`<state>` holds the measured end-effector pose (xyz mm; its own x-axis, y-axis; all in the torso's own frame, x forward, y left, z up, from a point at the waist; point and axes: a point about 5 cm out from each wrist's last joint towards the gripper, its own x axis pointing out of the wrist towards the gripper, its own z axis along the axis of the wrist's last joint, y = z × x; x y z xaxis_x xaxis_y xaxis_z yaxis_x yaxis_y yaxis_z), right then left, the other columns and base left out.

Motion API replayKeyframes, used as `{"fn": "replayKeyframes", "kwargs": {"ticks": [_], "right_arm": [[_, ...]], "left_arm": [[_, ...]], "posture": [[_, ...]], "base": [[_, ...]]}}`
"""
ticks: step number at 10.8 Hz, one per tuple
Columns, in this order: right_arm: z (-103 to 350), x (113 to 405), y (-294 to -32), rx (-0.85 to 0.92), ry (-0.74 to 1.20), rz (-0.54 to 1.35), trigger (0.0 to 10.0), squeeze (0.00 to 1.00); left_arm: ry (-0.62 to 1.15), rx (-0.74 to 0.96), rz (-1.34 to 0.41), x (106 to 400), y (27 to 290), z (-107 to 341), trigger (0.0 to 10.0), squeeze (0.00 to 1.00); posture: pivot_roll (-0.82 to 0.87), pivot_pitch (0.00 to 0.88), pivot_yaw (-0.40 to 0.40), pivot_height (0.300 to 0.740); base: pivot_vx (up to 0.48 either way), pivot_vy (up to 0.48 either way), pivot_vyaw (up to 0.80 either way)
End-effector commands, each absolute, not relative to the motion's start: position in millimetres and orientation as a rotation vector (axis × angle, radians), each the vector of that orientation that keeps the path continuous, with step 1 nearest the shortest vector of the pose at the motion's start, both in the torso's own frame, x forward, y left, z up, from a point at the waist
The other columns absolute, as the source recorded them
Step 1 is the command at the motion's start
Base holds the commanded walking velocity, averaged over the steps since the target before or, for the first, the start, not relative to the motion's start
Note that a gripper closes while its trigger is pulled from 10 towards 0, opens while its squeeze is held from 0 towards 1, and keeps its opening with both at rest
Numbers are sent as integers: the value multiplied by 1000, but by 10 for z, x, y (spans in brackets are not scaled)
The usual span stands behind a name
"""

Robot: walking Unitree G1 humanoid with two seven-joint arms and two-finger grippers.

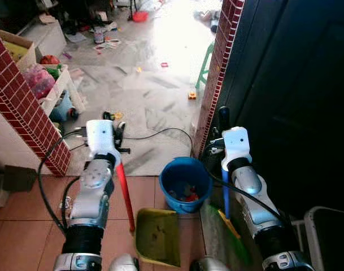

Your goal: Sweep floor

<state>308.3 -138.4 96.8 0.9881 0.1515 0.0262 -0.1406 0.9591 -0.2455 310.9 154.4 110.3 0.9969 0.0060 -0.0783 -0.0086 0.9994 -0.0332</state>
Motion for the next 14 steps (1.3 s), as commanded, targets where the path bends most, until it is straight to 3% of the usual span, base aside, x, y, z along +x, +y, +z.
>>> {"fn": "replayKeyframes", "kwargs": {"ticks": [1,14], "right_arm": [[1049,3101,-1386,-251,-77,144,10000,0],[1060,3177,-1320,-246,-88,145,10000,0]], "left_arm": [[26,-37,4,3169,1549,1231,10000,0],[20,-51,-77,3199,1373,1230,10000,0]], "posture": [[-40,5,11,740],[-31,0,33,740]], "base": [[0,480,0],[0,480,0]]}}
